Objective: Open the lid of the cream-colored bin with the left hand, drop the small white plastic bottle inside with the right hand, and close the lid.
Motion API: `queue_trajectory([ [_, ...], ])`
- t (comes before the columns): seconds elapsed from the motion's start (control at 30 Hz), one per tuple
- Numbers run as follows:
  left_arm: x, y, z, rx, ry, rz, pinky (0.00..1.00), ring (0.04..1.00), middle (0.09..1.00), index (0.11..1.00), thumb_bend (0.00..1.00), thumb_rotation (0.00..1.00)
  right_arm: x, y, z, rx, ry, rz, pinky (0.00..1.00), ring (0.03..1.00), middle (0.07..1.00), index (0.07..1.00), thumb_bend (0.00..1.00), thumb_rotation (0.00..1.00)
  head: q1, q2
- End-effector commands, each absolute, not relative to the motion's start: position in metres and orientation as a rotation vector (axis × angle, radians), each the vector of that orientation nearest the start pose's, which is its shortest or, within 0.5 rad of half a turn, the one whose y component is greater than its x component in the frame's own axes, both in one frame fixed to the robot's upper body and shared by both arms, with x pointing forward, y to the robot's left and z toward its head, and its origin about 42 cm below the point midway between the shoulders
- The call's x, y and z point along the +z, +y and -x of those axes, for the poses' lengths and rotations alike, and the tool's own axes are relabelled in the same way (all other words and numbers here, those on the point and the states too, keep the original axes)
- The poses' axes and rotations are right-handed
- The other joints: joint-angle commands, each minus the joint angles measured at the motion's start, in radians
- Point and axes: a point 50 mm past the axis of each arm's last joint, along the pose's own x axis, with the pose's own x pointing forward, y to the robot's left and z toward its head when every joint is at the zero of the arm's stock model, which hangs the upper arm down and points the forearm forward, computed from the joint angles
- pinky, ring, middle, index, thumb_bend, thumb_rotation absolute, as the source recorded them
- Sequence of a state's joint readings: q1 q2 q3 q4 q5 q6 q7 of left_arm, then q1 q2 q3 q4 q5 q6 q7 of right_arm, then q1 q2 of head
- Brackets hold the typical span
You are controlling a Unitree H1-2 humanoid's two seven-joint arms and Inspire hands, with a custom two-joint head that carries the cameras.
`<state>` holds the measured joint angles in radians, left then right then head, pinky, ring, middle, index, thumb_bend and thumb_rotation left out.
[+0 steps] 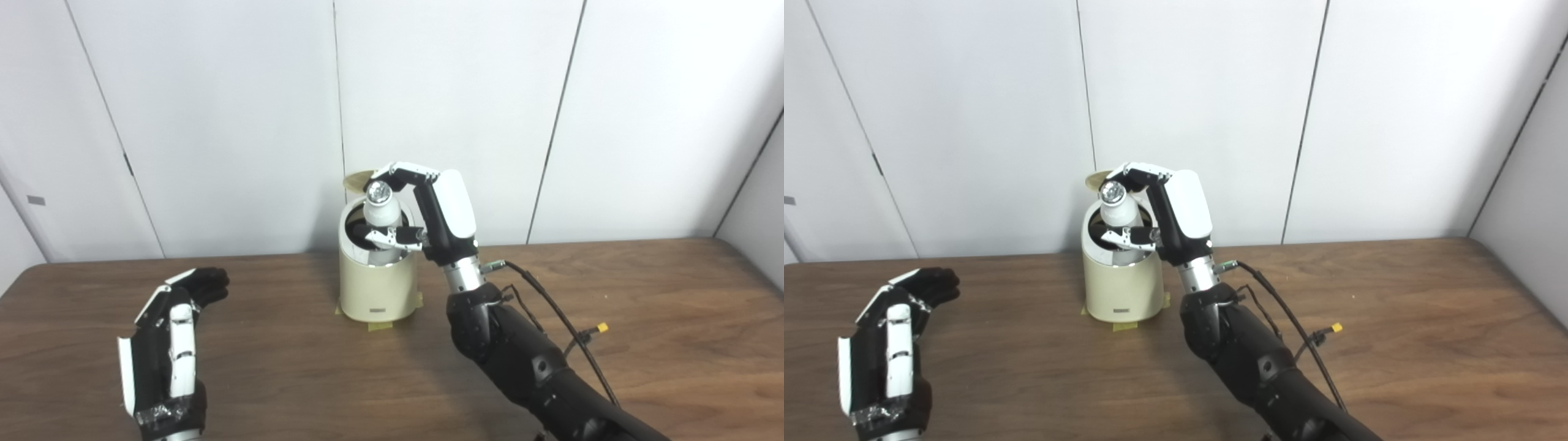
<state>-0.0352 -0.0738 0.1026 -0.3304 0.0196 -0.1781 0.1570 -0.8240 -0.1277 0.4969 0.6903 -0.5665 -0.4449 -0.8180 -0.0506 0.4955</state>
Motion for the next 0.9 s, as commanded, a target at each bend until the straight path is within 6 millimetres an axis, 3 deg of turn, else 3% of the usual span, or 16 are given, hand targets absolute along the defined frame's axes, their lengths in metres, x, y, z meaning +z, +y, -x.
queue_trajectory([
  [0.0,0.219,0.220,-0.275,0.259,-0.610,0.065,0.65,0.663,0.644,0.619,0.28,0.71,0.276,-0.103,-0.485,-0.073,-1.034,0.577,0.44,0.485,0.481,0.471,0.52,0.00,0.000,0.000],
  [0.87,0.221,0.219,-0.273,0.256,-0.602,0.074,0.67,0.673,0.652,0.630,0.29,0.74,0.255,-0.111,-0.483,-0.046,-1.024,0.648,0.45,0.474,0.491,0.471,0.52,0.00,0.000,0.003],
])
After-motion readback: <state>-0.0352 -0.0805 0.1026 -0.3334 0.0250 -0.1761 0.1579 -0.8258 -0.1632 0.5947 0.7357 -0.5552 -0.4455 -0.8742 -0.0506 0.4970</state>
